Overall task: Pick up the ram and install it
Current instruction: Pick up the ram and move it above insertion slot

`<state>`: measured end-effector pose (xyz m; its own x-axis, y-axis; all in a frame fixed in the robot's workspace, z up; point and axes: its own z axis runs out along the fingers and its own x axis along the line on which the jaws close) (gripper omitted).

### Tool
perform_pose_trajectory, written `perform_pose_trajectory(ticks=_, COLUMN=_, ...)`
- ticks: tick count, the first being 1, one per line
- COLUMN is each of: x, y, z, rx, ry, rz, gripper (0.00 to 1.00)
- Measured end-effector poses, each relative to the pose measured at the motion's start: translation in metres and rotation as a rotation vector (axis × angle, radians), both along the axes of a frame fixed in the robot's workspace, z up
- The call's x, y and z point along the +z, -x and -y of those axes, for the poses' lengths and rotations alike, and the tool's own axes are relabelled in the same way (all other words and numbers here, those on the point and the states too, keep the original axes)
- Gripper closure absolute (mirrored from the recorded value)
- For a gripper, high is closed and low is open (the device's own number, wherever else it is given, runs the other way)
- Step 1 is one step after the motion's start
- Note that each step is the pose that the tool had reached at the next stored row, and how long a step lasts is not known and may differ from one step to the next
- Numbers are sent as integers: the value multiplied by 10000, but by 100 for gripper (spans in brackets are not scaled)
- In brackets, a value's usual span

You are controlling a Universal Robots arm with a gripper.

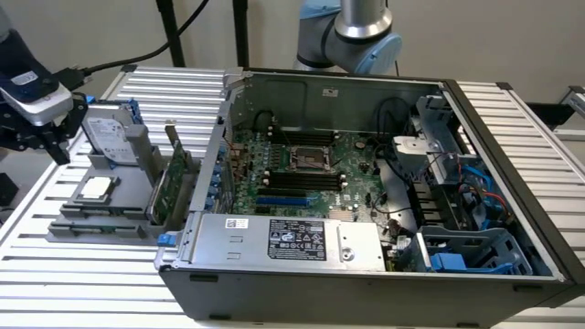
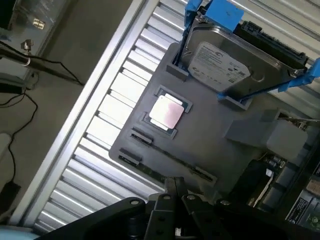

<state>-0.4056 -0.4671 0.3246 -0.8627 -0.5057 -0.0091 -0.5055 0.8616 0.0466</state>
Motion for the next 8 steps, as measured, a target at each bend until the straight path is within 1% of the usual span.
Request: perform_pose_trajectory(ticks=8, x=-61, y=0, z=0, rx=1462, ry=0, rz=0, gripper=100)
